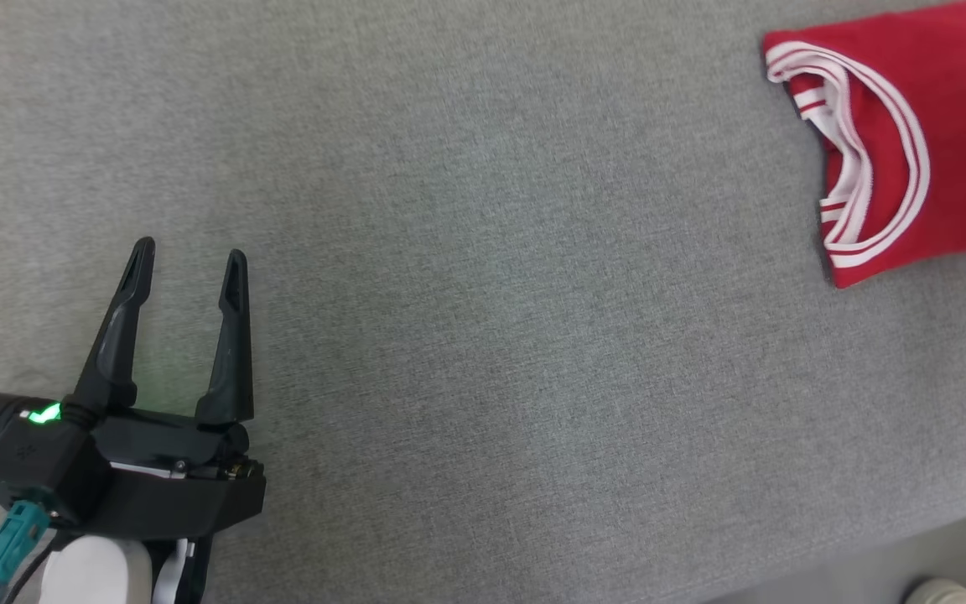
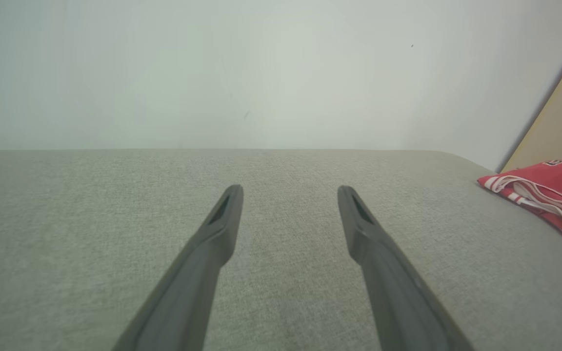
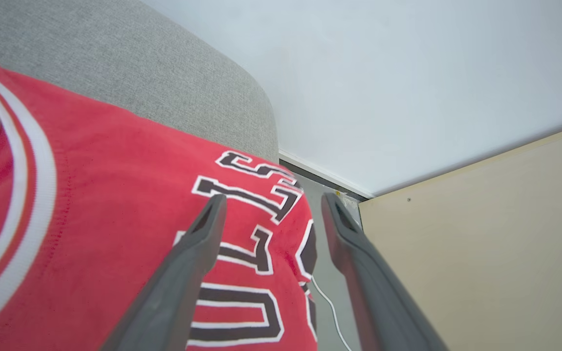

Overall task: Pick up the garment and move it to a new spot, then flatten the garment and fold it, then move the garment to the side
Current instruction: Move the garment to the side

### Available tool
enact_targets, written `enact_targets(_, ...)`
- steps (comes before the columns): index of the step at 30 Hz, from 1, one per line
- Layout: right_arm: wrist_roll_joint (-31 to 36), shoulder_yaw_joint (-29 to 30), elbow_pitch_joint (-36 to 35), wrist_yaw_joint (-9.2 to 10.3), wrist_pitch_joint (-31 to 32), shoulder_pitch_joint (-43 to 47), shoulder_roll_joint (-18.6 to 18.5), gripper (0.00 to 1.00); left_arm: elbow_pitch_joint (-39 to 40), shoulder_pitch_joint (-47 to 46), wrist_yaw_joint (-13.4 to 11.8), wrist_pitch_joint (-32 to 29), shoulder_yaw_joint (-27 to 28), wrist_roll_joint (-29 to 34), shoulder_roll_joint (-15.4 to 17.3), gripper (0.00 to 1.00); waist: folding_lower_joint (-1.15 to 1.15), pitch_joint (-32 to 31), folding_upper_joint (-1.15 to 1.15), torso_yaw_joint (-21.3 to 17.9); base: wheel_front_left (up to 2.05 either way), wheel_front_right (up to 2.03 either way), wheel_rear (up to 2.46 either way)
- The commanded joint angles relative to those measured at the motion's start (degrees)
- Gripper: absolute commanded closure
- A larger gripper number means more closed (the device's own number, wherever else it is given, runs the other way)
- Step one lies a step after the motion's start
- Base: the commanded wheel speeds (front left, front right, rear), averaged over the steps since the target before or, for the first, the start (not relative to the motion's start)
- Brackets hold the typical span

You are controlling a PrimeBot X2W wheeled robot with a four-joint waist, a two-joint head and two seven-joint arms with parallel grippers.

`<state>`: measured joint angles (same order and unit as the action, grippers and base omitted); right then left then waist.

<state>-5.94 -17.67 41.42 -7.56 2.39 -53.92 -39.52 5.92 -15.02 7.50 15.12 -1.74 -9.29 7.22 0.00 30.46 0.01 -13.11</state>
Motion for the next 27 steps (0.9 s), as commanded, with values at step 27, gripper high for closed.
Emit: enact_targets(27, -11.1, 2.8, -16.4, 0.13, -16.6, 31.1, 16.3, 0.0, -8.7, 19.3, -2.1, 0.0, 8.5, 0.2, -4.1, 0.0, 0.0, -28.8, -0.01, 7.9, 0.0, 0.0, 0.0)
